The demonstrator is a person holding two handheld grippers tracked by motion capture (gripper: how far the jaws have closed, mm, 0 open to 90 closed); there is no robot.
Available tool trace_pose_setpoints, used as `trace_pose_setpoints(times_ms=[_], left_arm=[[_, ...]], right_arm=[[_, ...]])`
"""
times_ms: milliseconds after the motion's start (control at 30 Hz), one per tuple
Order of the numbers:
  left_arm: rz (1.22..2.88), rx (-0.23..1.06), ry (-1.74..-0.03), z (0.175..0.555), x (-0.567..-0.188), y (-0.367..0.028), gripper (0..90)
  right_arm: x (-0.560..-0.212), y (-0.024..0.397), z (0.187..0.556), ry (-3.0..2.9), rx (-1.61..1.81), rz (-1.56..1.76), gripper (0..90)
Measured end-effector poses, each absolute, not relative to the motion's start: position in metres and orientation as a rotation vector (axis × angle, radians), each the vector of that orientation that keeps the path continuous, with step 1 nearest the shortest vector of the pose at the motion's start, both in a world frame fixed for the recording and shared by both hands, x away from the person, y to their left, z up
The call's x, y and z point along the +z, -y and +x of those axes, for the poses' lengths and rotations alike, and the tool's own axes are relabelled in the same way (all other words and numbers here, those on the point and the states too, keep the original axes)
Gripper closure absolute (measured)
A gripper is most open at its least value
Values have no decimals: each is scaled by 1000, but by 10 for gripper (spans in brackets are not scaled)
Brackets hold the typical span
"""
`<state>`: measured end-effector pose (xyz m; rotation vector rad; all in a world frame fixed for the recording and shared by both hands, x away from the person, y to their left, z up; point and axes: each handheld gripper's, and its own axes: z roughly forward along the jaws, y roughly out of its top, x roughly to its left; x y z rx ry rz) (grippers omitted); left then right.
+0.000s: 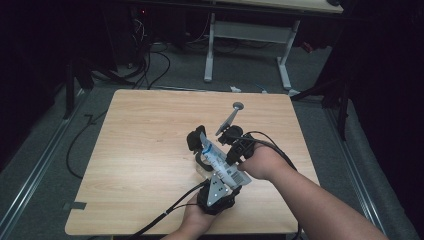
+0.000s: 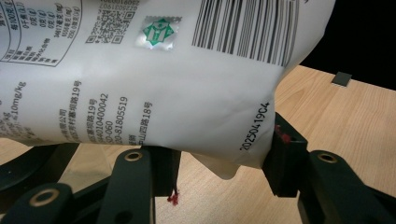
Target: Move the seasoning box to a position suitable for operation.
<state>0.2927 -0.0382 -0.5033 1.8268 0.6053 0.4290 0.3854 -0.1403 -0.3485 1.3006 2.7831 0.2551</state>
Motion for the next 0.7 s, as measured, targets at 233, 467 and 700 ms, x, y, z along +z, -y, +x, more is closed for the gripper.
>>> trace_pose_setpoints(times_ms=[233,467,700], left_arm=[[1822,431,-606,292,-504,39,540],[1819,424,-619,293,-503,39,541],[1809,415,-628,293,-502,41,541]], right_arm=[[-349,141,387,-2802,239,1251,873],[-350,144,389,-2795,276,1306,889],[-350,143,387,-2787,281,1229,899]])
